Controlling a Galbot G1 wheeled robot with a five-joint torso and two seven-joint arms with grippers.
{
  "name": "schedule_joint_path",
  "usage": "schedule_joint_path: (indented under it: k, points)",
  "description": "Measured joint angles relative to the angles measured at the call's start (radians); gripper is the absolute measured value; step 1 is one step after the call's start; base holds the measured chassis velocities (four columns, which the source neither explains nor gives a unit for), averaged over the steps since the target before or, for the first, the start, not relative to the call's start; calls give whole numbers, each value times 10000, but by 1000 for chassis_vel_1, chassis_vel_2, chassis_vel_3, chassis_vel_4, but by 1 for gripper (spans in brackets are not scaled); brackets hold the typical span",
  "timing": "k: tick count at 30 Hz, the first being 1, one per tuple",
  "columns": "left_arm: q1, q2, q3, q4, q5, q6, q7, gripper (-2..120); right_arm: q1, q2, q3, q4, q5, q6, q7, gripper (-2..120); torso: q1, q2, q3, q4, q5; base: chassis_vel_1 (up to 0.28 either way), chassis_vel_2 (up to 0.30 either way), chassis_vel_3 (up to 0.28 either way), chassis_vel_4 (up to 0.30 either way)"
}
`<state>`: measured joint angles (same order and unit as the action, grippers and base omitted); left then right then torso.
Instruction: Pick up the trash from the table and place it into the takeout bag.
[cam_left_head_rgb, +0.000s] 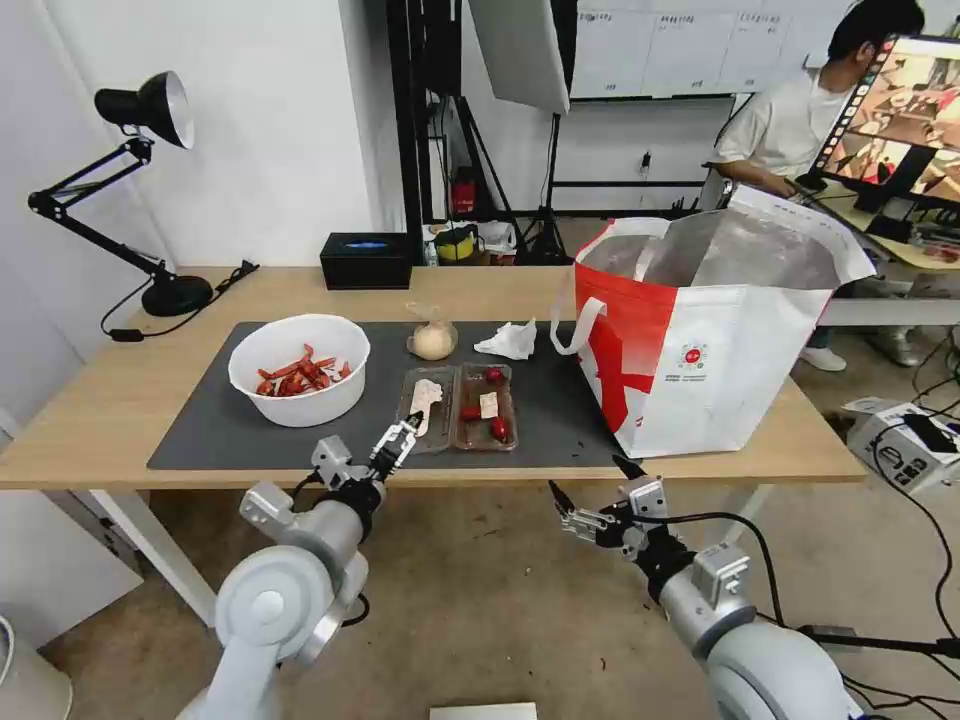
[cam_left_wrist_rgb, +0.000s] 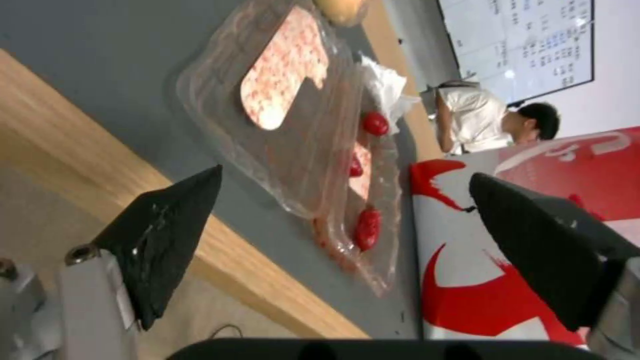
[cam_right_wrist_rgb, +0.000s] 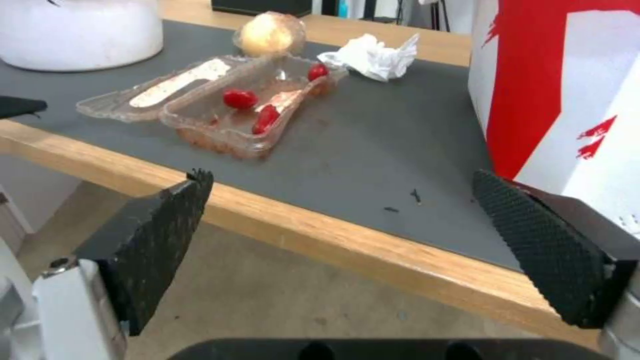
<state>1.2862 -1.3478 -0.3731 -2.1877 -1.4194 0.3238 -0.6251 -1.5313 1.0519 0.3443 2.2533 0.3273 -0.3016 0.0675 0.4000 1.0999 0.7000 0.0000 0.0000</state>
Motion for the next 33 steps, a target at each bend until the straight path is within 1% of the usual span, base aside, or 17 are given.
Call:
schedule_joint_path:
  k: [15,33]
  points:
    - [-422,-52,459,492,3,30,-168,100,57,116,4,-172,-19,-1,10,100,0,0,0,0,0,0,0,0,0]
    - [-740,-70,679,817,-154,18,-167,100,31,305,-19,-303,-227,-1,10,100,0,0,0,0,0,0,0,0,0]
